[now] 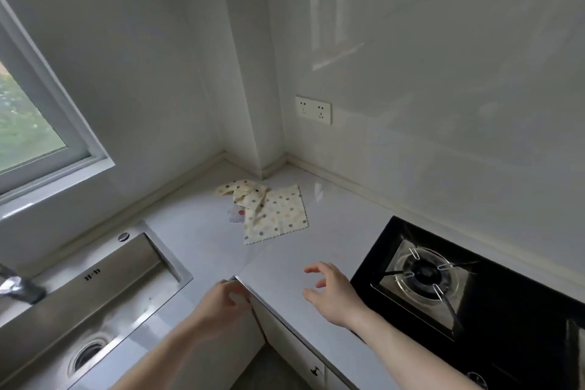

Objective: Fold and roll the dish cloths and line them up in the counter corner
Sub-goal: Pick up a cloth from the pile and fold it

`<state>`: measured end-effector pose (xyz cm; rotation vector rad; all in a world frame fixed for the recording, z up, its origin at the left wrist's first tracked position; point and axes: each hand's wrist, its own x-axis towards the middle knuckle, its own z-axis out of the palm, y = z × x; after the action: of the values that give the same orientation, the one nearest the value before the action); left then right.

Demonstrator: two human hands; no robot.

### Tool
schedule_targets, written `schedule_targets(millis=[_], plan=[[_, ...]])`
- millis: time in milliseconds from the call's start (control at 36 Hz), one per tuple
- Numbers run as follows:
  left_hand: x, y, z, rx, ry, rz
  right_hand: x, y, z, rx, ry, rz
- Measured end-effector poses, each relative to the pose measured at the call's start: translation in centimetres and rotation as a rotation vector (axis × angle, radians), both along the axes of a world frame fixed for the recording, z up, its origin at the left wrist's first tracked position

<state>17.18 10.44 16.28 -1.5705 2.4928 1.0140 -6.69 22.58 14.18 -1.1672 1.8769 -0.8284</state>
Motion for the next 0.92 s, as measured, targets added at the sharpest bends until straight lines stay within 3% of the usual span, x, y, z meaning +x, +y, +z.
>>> schedule_targets(millis=[306, 472, 694, 806, 917], plan=[[-1.3, -16.0, -5.8, 0.024, 0.019, -0.276, 1.9, -8.7, -5.3, 0.066, 0.036, -0.321], [-1.0, -22.1, -10.6, -0.04, 0.033, -0.361, 3.5, -14.5, -9.5, 0.088, 0.085, -0.369], [-5.0, -27.1, -17.7, -0.178, 0.052, -0.466, 0.8, -21.9, -14.5, 0.018, 0.356, -0.342], [-5.8, -28.1, -23.0, -0.363, 0.075, -0.585, -0.9, -25.2, -18.6, -0.011, 0.526, -0.283], [-6.0, -28.0, -25.9, -0.48, 0.18, -0.577, -1.3, -26.9, -23.7, -0.057, 0.662, -0.304]])
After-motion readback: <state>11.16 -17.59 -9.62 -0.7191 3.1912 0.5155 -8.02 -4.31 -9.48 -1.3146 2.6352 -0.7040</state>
